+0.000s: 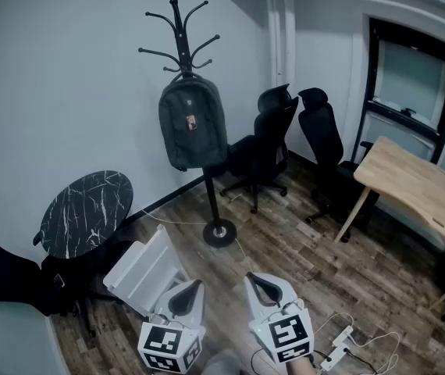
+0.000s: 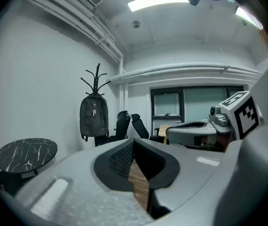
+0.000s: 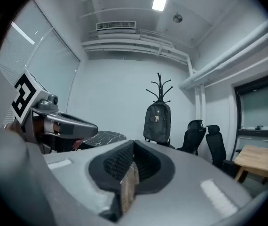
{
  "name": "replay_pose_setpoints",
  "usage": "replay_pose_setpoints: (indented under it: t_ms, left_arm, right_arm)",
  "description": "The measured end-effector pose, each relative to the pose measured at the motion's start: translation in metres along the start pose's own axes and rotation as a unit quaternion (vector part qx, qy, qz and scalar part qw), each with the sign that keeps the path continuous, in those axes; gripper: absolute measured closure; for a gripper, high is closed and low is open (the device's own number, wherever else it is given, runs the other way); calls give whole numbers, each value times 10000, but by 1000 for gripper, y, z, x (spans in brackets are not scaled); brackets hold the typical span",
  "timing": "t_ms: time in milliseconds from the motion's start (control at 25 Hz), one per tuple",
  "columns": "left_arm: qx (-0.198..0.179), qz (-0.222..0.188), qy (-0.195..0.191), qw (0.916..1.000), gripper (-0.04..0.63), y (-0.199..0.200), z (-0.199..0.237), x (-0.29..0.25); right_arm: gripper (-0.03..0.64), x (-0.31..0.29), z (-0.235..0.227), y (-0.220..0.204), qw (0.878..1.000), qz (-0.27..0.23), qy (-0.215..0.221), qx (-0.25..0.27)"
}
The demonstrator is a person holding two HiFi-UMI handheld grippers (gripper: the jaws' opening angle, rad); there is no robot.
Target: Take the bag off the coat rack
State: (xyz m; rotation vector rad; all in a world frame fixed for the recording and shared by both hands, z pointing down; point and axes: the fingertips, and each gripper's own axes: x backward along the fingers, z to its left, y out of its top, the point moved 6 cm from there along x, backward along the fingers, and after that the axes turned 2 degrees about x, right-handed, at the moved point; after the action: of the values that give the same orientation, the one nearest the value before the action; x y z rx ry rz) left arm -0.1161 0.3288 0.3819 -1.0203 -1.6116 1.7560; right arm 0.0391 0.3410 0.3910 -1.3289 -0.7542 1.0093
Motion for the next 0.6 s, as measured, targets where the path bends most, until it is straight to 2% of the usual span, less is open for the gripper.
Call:
replay_pose_setpoints:
  t_ms: [280, 600]
  left_arm:
    - [38, -54, -86, 9999, 584, 0, 21, -24]
    - [53, -7, -238, 9997, 584, 4, 58, -63]
  right_arm:
    - [617, -25, -12, 4, 9992, -283, -267, -74]
    - [617, -70, -21, 12, 9989, -383, -239, -131]
